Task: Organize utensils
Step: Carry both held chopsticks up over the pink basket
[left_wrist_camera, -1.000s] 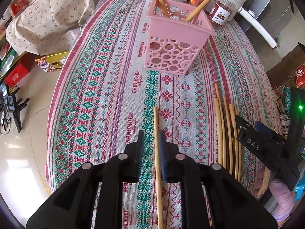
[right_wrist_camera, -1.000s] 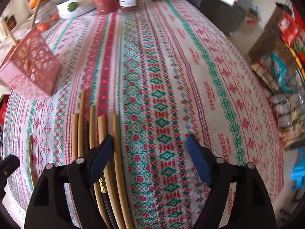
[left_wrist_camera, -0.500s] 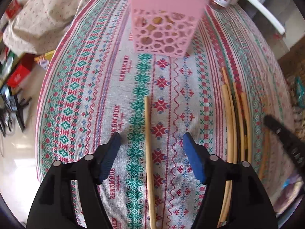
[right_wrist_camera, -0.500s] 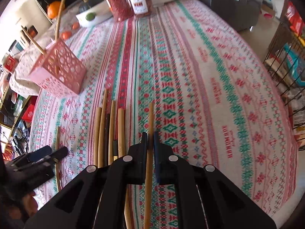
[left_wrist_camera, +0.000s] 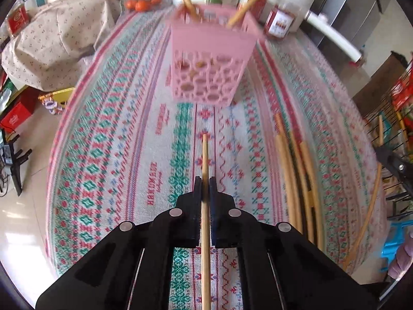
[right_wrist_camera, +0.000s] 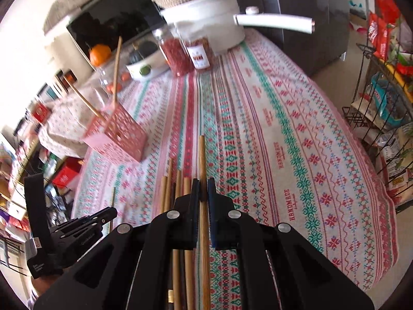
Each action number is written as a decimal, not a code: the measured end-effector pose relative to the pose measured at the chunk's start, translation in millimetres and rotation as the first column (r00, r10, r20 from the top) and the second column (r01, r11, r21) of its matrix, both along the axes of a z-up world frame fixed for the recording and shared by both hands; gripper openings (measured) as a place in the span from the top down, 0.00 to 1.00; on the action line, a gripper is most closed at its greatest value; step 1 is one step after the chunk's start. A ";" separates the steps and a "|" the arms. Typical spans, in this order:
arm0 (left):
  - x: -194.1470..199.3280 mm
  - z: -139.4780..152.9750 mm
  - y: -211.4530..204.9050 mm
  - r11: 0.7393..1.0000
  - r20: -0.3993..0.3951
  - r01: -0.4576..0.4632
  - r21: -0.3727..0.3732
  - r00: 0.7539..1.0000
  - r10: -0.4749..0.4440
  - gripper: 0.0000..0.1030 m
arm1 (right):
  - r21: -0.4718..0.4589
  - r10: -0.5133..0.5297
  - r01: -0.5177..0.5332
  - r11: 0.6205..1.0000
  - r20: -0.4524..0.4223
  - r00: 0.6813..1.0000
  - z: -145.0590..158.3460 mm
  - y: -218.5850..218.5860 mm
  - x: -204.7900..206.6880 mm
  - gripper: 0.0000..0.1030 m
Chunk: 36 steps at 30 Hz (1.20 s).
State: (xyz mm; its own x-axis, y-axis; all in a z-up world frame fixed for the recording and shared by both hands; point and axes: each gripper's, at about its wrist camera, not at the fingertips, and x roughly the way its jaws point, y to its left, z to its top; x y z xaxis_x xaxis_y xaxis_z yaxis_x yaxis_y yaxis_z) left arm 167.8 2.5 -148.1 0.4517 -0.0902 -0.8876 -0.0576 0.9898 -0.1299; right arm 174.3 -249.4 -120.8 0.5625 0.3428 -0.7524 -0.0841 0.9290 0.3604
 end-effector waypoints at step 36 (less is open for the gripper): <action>-60.4 237.1 19.2 0.985 0.621 -0.076 -0.154 0.768 0.156 0.96 | 0.002 -0.124 0.124 0.992 -0.083 0.989 16.3 -44.8 42.2 0.59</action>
